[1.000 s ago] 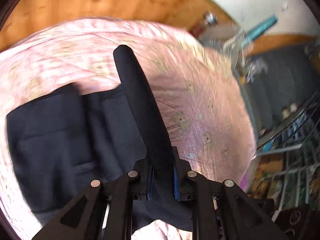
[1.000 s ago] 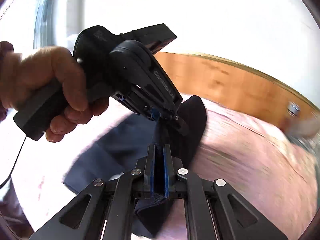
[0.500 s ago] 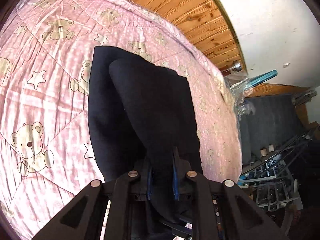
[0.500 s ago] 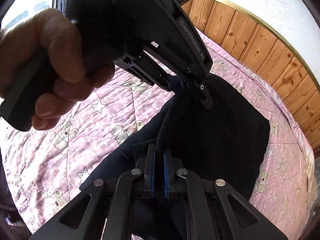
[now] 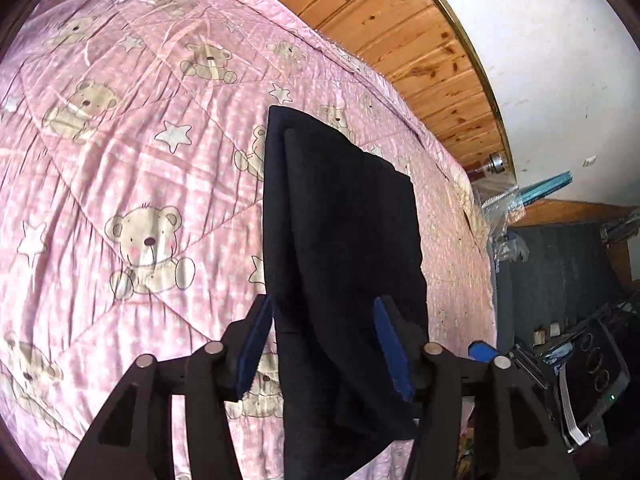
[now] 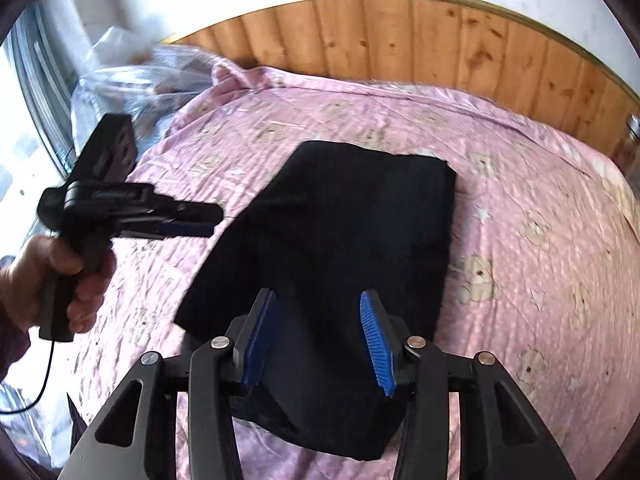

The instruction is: Fold clothes

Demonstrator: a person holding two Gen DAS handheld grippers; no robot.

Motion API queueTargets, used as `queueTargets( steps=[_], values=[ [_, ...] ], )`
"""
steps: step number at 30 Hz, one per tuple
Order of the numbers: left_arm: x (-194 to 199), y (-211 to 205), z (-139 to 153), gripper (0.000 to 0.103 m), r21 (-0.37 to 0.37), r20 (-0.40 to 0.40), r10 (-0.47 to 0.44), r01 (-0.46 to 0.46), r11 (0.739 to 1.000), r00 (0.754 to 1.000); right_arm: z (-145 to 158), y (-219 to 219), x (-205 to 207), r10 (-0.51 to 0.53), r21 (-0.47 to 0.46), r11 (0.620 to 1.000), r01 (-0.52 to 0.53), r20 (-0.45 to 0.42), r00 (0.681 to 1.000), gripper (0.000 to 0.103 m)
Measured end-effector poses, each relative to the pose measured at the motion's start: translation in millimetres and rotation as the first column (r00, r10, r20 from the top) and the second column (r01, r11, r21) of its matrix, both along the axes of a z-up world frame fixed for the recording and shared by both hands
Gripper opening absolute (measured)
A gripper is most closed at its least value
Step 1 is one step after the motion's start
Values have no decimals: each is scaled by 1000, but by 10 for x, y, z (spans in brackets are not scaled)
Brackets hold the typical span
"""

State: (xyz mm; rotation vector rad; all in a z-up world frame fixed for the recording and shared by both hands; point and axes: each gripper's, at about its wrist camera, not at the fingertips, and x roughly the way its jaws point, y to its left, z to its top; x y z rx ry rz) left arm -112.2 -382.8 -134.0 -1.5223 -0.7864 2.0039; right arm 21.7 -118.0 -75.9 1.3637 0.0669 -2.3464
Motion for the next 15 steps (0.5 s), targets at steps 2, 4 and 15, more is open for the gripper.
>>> queueTargets(
  steps=[2, 4, 15],
  values=[
    [-1, 120, -103, 58, 12, 26, -24, 23, 1000, 999, -173, -135, -51, 32, -5, 999, -32, 41, 999, 41],
    [5, 200, -173, 58, 1, 32, -34, 34, 999, 999, -265, -389, 84, 140, 10, 990, -140, 47, 989, 41],
    [223, 124, -65, 58, -45, 54, -3, 5, 999, 999, -404, 149, 400, 64, -16, 998, -62, 141, 988, 45]
  ],
)
